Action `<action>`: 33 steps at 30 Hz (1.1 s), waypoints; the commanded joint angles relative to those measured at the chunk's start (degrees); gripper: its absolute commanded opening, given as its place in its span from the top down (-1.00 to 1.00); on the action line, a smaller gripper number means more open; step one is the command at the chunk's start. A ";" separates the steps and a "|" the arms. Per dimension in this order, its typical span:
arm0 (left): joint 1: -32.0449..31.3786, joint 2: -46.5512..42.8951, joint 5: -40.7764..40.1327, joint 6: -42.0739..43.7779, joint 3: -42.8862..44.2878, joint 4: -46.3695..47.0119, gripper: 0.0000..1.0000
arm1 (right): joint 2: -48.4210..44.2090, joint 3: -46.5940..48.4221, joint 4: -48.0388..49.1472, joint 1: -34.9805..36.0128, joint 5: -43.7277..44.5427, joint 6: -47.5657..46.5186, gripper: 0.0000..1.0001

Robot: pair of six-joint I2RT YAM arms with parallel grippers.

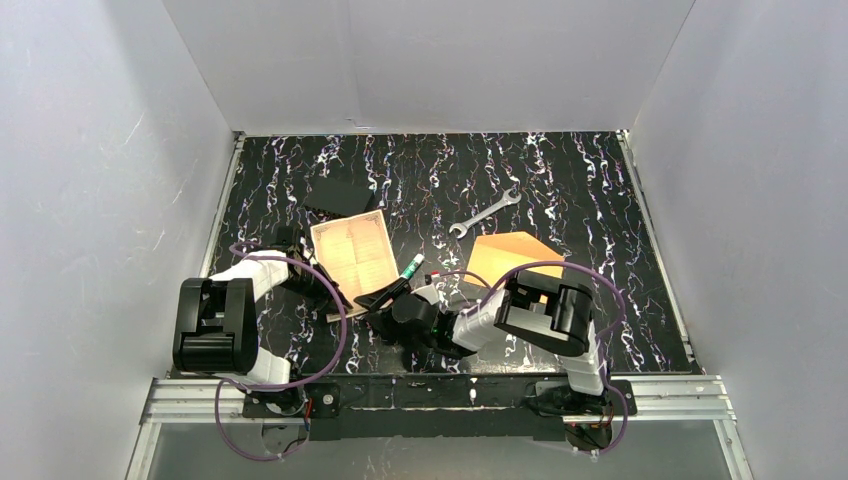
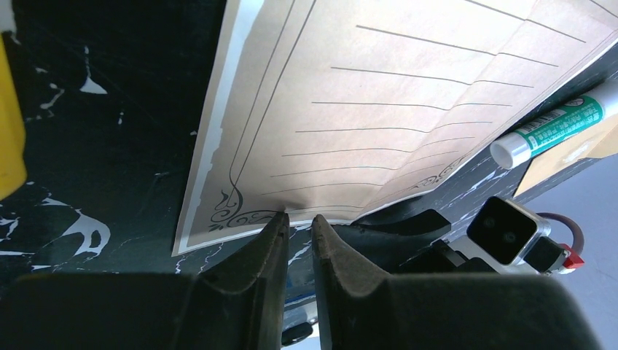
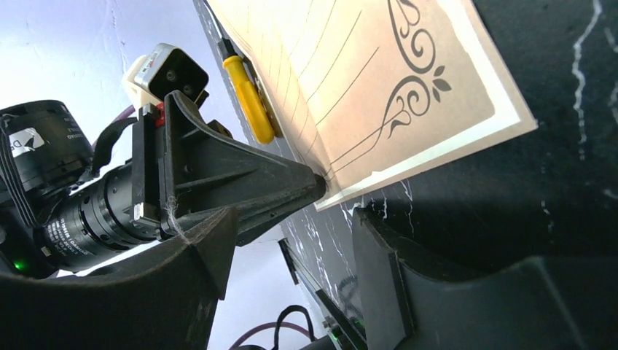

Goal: Place the letter into the envelope and seal it

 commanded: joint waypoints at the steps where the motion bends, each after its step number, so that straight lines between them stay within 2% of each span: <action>1: -0.19 -0.34 -2.77 1.86 -1.45 -2.89 0.65 | 2.94 -0.85 -0.87 -0.08 3.54 -0.36 -0.35; 5: -0.23 0.15 -2.62 2.09 -1.19 -3.02 0.66 | 3.65 -2.18 2.29 -0.08 4.36 -0.15 -0.31; 9: -0.23 1.60 -1.68 4.15 -0.13 -3.84 0.78 | 7.35 -3.69 13.48 -0.17 4.07 -0.95 -0.25; 15: -0.23 2.42 -1.32 5.60 0.59 -4.60 0.83 | 5.30 -4.09 6.90 -0.17 5.87 -3.29 -0.21; 22: -0.19 3.07 -2.50 6.80 0.95 -5.11 0.85 | 4.94 -3.47 7.11 -0.34 6.56 -6.06 -0.17; 24: -0.23 3.11 -2.56 6.94 1.04 -5.13 0.86 | 5.30 -3.35 8.90 -0.53 6.35 -7.10 -0.11; 28: -0.23 3.91 -1.62 7.58 1.48 -5.88 0.87 | 7.33 -3.95 18.74 -1.37 5.22 -10.79 0.03; 33: -0.23 4.60 -1.07 8.12 1.53 -5.76 0.89 | 6.29 -2.34 15.77 -1.79 4.54 -13.58 0.20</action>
